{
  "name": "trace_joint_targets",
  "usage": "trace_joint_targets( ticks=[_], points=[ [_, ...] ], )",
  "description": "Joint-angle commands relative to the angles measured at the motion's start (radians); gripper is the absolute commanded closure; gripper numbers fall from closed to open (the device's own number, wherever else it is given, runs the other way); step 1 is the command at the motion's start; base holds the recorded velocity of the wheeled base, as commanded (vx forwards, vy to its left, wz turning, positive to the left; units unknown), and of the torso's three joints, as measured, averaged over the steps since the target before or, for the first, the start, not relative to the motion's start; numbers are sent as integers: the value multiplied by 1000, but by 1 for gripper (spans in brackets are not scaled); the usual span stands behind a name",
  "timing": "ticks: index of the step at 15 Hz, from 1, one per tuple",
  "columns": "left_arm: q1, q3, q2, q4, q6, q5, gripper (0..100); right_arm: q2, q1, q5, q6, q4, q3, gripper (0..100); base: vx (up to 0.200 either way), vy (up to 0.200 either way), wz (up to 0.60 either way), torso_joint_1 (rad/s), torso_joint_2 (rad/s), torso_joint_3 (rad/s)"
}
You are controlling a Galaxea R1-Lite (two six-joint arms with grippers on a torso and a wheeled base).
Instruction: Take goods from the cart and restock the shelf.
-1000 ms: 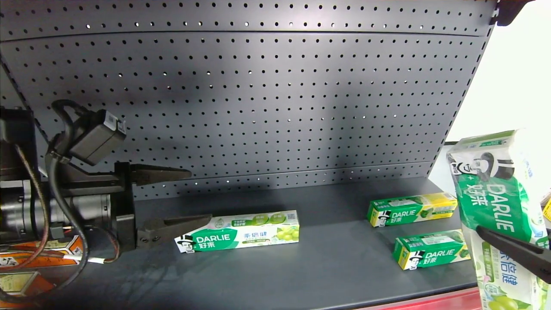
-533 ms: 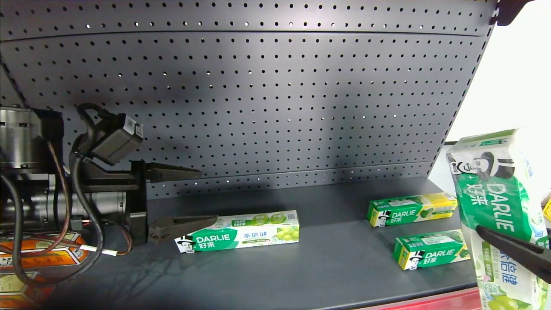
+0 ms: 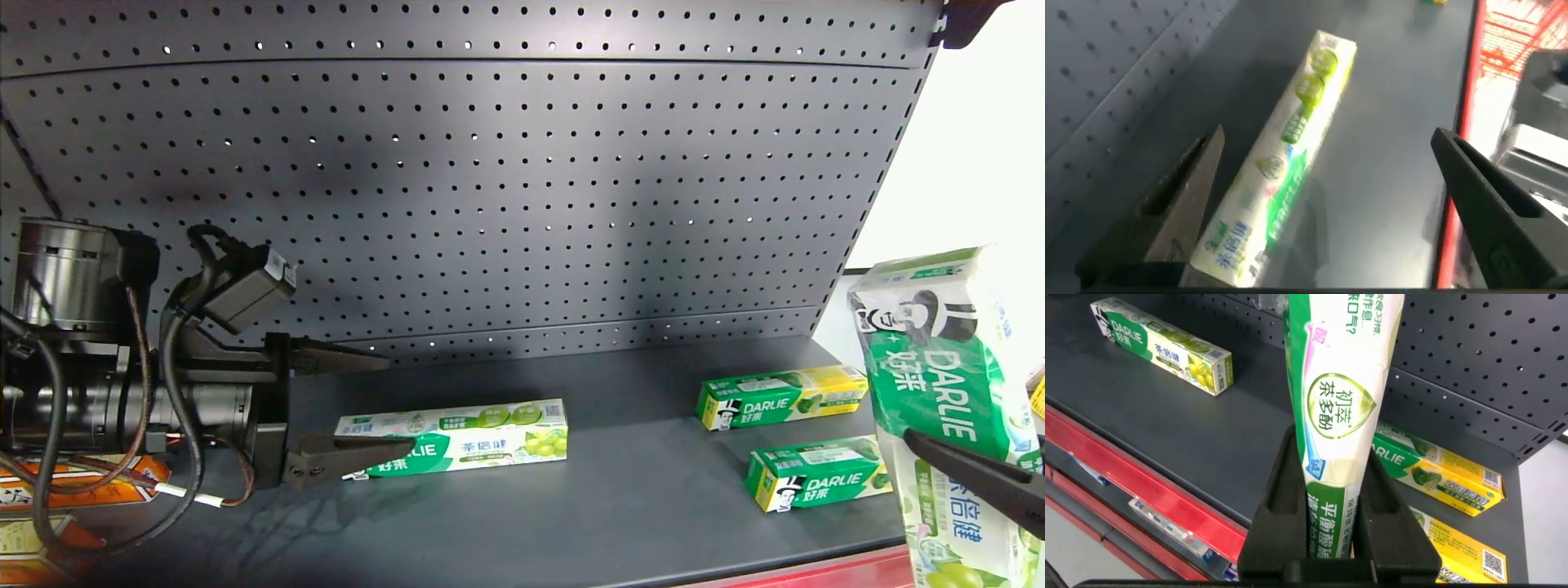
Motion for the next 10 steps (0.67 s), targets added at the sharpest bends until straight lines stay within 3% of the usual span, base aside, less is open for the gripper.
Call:
trace_joint_targets(
  ticks=[1, 3, 6, 10],
  points=[
    [5, -11, -15, 12, 1, -11, 0, -5, 0, 1, -1, 0, 8, 100, 0, 0, 0, 0, 0, 0],
    [11, 16, -23, 4, 11, -45, 0, -8, 1, 1, -2, -2, 23, 100, 0, 0, 0, 0, 0, 0],
    [33, 29, -17, 4, 57, -46, 0, -13, 1, 2, -2, -3, 29, 100, 0, 0, 0, 0, 0, 0],
    [36, 22, 52, -70, 61, -48, 0, -13, 1, 2, -4, -3, 31, 100, 0, 0, 0, 0, 0, 0]
  ],
)
